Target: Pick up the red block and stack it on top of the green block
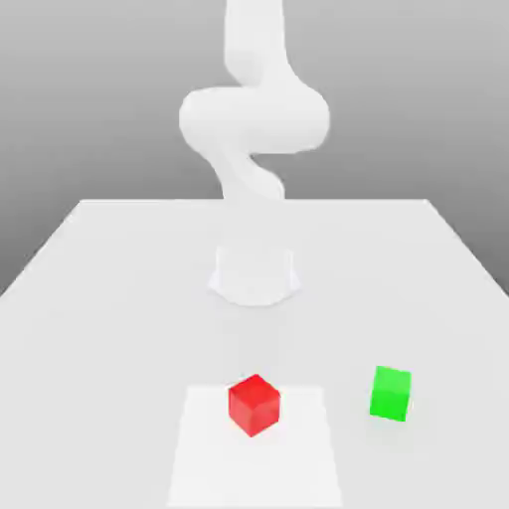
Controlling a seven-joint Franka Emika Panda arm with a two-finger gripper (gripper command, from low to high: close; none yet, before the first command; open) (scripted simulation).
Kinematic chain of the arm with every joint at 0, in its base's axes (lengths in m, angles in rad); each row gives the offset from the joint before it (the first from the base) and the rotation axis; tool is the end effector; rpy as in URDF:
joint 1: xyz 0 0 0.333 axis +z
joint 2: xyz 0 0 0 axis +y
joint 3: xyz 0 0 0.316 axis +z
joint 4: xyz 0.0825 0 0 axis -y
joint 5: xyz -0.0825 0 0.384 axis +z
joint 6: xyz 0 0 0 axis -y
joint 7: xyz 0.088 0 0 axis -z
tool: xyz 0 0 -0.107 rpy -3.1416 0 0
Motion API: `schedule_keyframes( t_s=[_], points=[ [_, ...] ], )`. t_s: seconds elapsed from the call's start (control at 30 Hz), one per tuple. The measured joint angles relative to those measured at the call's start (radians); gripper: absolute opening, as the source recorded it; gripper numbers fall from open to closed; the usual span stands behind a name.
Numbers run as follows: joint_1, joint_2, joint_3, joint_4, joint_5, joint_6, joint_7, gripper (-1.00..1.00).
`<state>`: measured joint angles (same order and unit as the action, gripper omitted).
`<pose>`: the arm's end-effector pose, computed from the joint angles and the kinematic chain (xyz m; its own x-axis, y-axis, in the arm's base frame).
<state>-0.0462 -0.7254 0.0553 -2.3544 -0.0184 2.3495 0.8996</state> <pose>0.3773 0.0100 0.6614 0.4649 -0.7611 0.4524 -0.5913 -0.6472 -0.4812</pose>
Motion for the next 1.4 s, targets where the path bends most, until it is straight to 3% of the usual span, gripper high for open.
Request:
schedule_keyframes(
  t_s=[0.2, 0.43, 0.63, 0.77, 1.1, 1.13, 1.4],
  points=[
    [-0.115, 0.215, 0.122, -0.144, -0.049, 0.134, 0.273, 0.00],
    [-0.209, 0.477, 0.197, -0.316, -0.079, 0.296, 0.579, 0.00],
    [-0.218, 0.668, 0.210, -0.459, 0.016, 0.434, 0.746, 0.00],
    [-0.218, 0.740, 0.206, -0.465, 0.006, 0.494, 0.788, 0.00],
    [-0.139, 0.928, 0.083, -0.440, -0.165, 0.648, 0.915, 0.00],
    [-0.122, 0.949, 0.062, -0.439, -0.180, 0.665, 0.924, -1.00],
    [-0.125, 0.941, 0.067, -0.439, -0.173, 0.661, 0.920, -1.00]
  ],
)
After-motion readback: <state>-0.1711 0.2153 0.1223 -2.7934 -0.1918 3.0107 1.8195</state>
